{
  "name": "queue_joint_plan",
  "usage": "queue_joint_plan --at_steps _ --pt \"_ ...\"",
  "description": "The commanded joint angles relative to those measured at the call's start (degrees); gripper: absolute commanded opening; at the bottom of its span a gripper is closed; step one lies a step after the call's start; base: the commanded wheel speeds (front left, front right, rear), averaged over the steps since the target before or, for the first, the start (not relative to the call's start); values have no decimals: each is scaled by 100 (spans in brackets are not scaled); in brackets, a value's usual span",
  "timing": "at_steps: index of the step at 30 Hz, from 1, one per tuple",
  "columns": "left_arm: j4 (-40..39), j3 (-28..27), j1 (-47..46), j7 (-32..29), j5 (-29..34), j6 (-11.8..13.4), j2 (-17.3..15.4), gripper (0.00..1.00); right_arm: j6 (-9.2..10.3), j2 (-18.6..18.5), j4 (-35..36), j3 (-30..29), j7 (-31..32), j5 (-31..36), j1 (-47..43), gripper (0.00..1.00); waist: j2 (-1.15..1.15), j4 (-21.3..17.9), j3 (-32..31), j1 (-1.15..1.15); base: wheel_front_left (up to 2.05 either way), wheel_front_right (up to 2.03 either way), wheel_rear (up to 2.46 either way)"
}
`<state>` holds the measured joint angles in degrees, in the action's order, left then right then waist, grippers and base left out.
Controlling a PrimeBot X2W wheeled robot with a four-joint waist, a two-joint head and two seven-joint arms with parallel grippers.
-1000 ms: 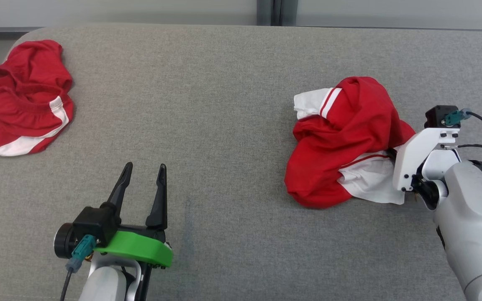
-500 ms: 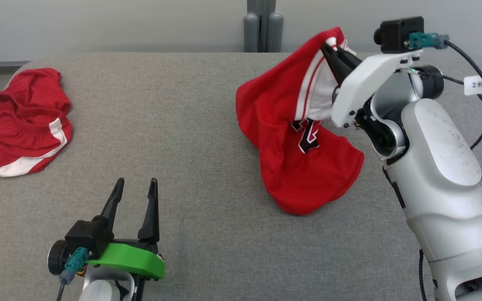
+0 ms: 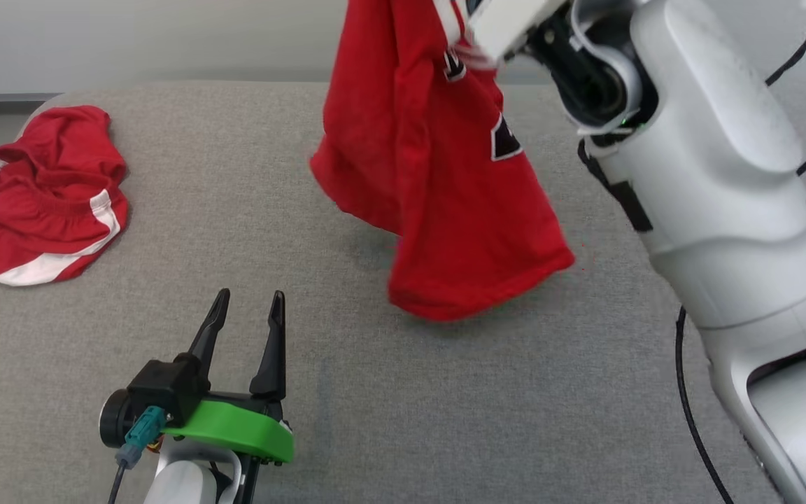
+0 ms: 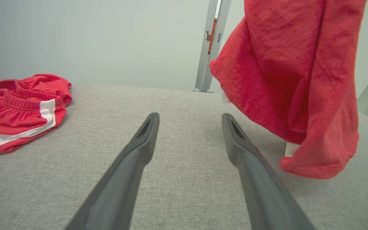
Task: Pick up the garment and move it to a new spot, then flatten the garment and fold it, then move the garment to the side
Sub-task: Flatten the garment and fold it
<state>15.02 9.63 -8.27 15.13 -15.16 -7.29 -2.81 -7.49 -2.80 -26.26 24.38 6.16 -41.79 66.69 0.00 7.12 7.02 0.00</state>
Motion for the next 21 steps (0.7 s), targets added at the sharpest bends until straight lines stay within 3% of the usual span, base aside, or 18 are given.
queue_joint_plan --at_steps 1,6,15,21 --pt "5 11 -75 3 -70 -10 -16 100 0 -19 -120 7 -348 -315 251 0 0 101 96 0 0 0 0" --pt "-16 -82 -97 3 -59 16 -15 100 1 -17 -642 87 -1390 -995 865 0 0 98 190 0 0 0 0" --pt "-120 -159 -178 3 -101 74 -15 100 0 -60 -2392 219 -1292 -254 502 0 0 -221 381 0 0 0 0" --pt "-136 -137 -229 3 -109 104 -17 100 0 -306 -2476 107 -1070 -58 -255 0 0 -434 417 0 0 0 0"
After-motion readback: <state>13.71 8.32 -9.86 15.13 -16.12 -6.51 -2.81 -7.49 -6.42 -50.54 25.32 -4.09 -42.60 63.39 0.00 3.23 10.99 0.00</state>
